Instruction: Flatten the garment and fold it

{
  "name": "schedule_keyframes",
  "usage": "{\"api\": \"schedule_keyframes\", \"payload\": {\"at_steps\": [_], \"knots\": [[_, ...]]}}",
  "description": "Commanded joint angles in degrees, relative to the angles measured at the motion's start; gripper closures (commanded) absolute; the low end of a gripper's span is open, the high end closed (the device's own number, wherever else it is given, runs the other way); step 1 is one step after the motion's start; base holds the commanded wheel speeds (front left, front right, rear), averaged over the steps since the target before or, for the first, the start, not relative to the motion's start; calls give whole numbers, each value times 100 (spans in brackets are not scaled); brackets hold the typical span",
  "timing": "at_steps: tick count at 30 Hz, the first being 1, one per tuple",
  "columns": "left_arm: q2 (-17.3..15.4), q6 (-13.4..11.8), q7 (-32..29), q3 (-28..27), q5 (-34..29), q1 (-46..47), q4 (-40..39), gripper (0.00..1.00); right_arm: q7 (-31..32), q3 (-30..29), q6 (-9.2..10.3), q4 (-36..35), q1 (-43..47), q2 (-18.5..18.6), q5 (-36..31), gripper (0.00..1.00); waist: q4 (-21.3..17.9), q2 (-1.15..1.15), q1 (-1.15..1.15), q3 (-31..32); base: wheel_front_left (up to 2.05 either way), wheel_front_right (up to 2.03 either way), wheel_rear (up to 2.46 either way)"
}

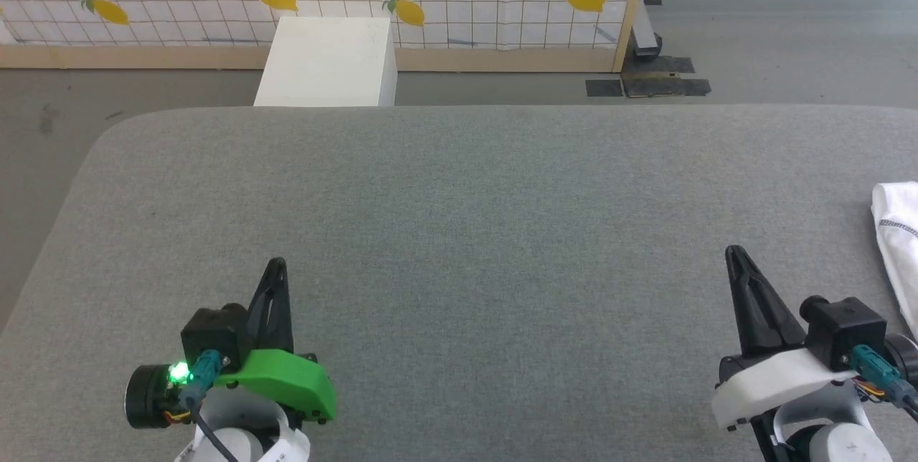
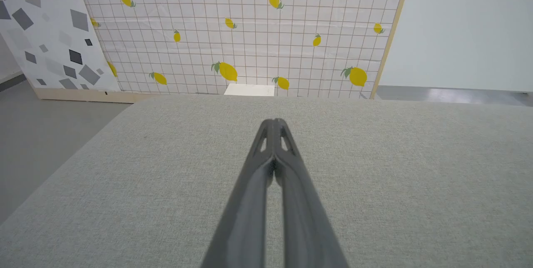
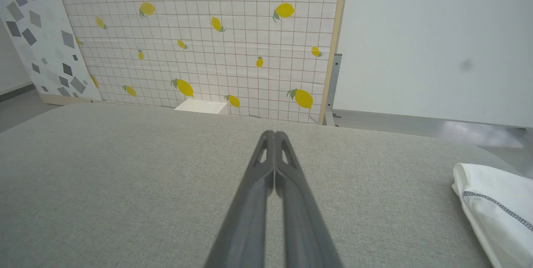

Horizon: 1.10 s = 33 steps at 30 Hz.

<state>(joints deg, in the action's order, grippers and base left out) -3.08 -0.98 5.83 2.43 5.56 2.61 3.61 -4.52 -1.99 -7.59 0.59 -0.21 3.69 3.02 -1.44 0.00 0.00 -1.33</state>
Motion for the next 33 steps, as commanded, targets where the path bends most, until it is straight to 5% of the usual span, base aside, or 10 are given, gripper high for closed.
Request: {"api": "schedule_keyframes", "payload": {"at_steps": [1, 33], "knots": [[13, 39, -38, -36, -57, -107, -38, 100, 31, 22, 6, -32, 13, -26, -58, 100, 5, 0, 0, 5, 0, 0, 0], [18, 79, -408, -177, -396, -212, -257, 100, 317, 142, 9, -50, 18, -63, -223, 100, 99, 0, 0, 92, 0, 0, 0]]}}
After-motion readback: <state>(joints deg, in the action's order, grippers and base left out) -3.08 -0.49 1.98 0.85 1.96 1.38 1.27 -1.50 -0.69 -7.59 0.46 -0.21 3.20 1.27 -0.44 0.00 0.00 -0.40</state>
